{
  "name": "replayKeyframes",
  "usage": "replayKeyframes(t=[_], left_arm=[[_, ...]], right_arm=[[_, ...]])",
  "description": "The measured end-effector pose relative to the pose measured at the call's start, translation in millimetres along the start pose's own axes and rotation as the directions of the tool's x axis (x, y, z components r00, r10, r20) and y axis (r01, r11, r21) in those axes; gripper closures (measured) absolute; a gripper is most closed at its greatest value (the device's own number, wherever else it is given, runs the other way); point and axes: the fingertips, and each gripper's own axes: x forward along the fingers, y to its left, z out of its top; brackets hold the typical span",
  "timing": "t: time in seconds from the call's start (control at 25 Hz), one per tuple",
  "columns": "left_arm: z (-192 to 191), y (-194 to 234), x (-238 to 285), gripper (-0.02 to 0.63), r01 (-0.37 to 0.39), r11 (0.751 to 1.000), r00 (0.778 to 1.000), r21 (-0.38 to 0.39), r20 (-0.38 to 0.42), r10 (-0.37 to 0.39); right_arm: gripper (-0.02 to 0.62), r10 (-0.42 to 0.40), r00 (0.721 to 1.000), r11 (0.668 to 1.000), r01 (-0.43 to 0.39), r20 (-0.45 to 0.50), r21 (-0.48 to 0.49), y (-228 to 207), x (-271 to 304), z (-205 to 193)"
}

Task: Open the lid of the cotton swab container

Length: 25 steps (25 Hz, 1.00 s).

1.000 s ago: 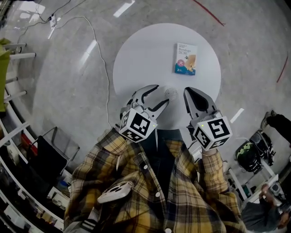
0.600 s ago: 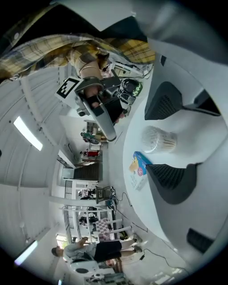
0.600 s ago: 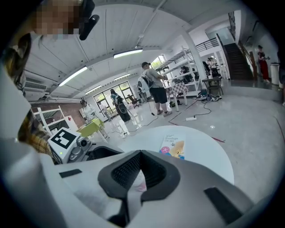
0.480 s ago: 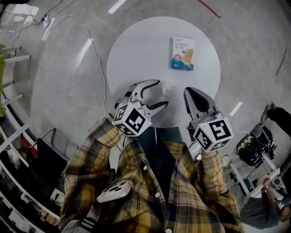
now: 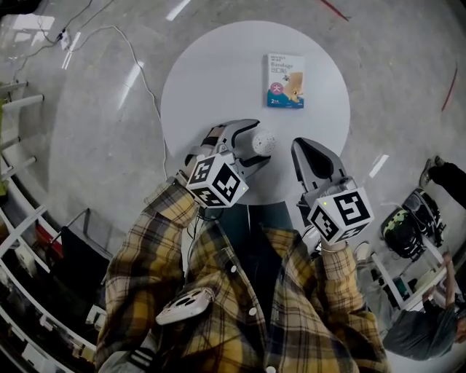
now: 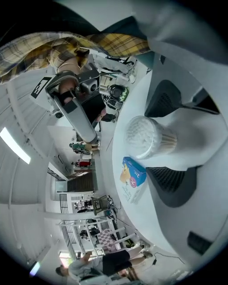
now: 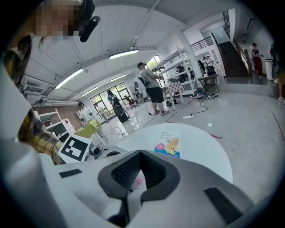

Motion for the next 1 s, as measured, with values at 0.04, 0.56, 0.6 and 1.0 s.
replayKeyframes(t=[0.04, 0.56, 0.6, 1.0], left_arm=[[-1, 0, 4, 0.261, 0.006, 1.000, 1.000, 0.008, -0.007, -0.006], [-14, 1, 23, 0.327, -0.006, 0.998, 0.999, 0.066, -0.036, 0.009], [-14, 1, 23, 0.328, 0.000, 0.998, 0.999, 0.064, -0.036, 0.002], [7, -5, 9, 0.333, 0.045, 0.997, 0.999, 0.062, -0.023, -0.043]], right_arm=[[0.578, -0.001, 1.000, 1.000, 0.001, 0.001, 0.004, -1, 0, 0], [0.578, -0.036, 0.999, 0.999, 0.036, -0.002, 0.030, -16, -9, -8], [0.578, -0.036, 0.999, 0.999, 0.037, -0.003, 0.031, -16, -9, -8], [0.578, -0.038, 0.999, 0.999, 0.038, 0.008, 0.014, -8, -10, 0]])
